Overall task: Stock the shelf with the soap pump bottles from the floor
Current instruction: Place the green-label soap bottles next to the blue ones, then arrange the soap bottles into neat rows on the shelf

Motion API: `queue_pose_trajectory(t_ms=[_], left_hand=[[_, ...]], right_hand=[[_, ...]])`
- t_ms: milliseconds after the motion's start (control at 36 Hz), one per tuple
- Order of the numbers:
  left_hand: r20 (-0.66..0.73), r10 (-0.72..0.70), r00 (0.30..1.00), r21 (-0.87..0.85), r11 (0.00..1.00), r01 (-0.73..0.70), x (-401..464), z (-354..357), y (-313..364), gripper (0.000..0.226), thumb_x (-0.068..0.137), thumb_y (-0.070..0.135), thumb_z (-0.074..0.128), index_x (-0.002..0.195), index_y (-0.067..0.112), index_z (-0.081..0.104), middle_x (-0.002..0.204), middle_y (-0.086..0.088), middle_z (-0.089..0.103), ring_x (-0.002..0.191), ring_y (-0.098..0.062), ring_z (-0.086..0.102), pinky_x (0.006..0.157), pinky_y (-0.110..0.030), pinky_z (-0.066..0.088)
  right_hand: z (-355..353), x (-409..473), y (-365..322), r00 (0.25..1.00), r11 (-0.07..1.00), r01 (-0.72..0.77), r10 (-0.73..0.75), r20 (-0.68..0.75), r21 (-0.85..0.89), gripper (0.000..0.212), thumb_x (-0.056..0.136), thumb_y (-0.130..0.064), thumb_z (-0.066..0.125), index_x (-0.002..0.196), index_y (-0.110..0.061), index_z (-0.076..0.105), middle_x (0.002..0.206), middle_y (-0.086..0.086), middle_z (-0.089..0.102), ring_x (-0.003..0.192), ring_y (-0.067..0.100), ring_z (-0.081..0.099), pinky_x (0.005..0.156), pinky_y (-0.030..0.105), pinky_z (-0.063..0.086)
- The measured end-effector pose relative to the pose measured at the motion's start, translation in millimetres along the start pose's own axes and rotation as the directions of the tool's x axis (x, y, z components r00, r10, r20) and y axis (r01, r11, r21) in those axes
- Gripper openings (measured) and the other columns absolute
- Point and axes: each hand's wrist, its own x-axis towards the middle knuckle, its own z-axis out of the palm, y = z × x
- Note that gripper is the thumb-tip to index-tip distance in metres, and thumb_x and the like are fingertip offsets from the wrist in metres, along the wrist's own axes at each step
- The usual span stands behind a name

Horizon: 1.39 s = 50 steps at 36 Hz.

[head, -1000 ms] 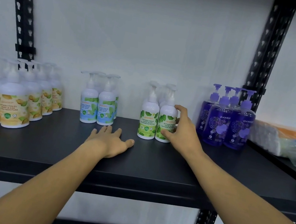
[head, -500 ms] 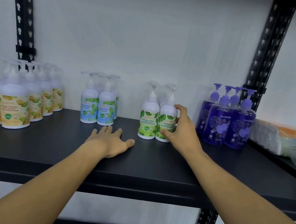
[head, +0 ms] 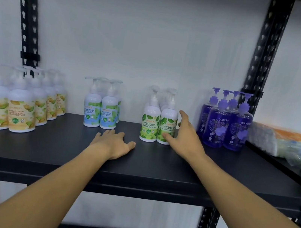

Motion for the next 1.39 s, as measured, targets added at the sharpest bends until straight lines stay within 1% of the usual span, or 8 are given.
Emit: queue_pose_trajectory(t_ms=[139,333,556,750,917,1000,1111,1389], left_hand=[[-0.161,0.001,0.987,-0.025,1.0,-0.005,-11,-3,2,0.05,0.099,0.052,0.036,0.128,0.018,0.055,0.13,-0.007,0.059,0.118,-0.027,0.053,0.097,-0.041,0.043],[-0.171,0.107,0.979,0.006,0.994,-0.108,-37,-5,26,0.045,0.098,0.05,0.04,0.125,0.019,0.057,0.13,-0.006,0.059,0.12,-0.027,0.051,0.094,-0.041,0.045],[-0.215,0.371,0.904,-0.093,0.913,-0.397,-84,-10,98,0.039,0.096,0.046,0.046,0.119,0.019,0.062,0.121,-0.001,0.064,0.109,-0.024,0.058,0.087,-0.035,0.047],[-0.257,0.627,0.736,-0.107,0.738,-0.666,-127,8,179,0.038,0.096,0.047,0.05,0.125,0.026,0.062,0.124,0.003,0.063,0.116,-0.02,0.054,0.093,-0.037,0.047],[-0.333,0.784,0.524,-0.176,0.495,-0.851,-174,52,245,0.026,0.098,0.037,0.049,0.116,0.027,0.065,0.108,0.013,0.062,0.108,-0.013,0.049,0.093,-0.036,0.044],[-0.286,0.838,0.464,-0.271,0.394,-0.878,-193,90,273,0.023,0.099,0.035,0.049,0.113,0.029,0.067,0.109,0.017,0.063,0.109,-0.008,0.049,0.093,-0.031,0.043],[-0.131,0.892,0.433,-0.397,0.353,-0.847,-209,153,310,0.023,0.099,0.037,0.049,0.115,0.033,0.066,0.11,0.019,0.062,0.105,-0.003,0.051,0.093,-0.03,0.046],[0.324,0.872,0.367,-0.599,0.49,-0.633,-256,309,376,0.019,0.092,0.04,0.059,0.108,0.034,0.067,0.101,0.014,0.069,0.095,-0.005,0.064,0.088,-0.034,0.054]], right_hand=[[-20,-14,3,0.983,0.952,-0.053,0.103,0.15,-0.302,0.073,0.092,-0.055,0.057,0.147,-0.012,0.036,0.144,0.013,0.046,0.126,0.033,0.051,0.094,0.047,0.05],[-67,-38,7,0.94,0.887,-0.01,0.166,0.297,-0.462,0.06,0.091,-0.056,0.056,0.136,-0.016,0.054,0.137,0.006,0.056,0.121,0.026,0.056,0.097,0.045,0.049],[-141,-87,10,0.915,0.843,0.036,0.188,0.357,-0.536,0.053,0.091,-0.054,0.059,0.132,-0.021,0.058,0.13,0.003,0.062,0.113,0.022,0.059,0.098,0.042,0.049],[-203,-157,32,0.925,0.834,-0.019,0.224,0.308,-0.552,0.053,0.092,-0.053,0.06,0.135,-0.021,0.056,0.133,-0.001,0.061,0.117,0.018,0.059,0.1,0.037,0.048],[-240,-247,84,0.906,0.86,-0.245,0.367,0.209,-0.448,0.05,0.089,-0.057,0.061,0.13,-0.028,0.06,0.118,-0.01,0.066,0.107,0.01,0.062,0.095,0.035,0.051],[-249,-303,125,0.852,0.84,-0.413,0.492,0.176,-0.352,0.054,0.086,-0.064,0.06,0.129,-0.031,0.059,0.112,-0.014,0.068,0.101,0.005,0.064,0.09,0.037,0.056],[-250,-390,179,0.732,0.727,-0.624,0.672,0.113,-0.285,0.04,0.094,-0.048,0.062,0.128,-0.028,0.058,0.111,-0.01,0.066,0.096,0.004,0.064,0.085,0.022,0.053],[-210,-588,268,0.287,0.3,-0.919,0.954,0.089,-0.256,0.028,0.092,-0.036,0.066,0.117,-0.025,0.063,0.107,-0.004,0.07,0.09,0.01,0.063,0.083,0.024,0.051]])
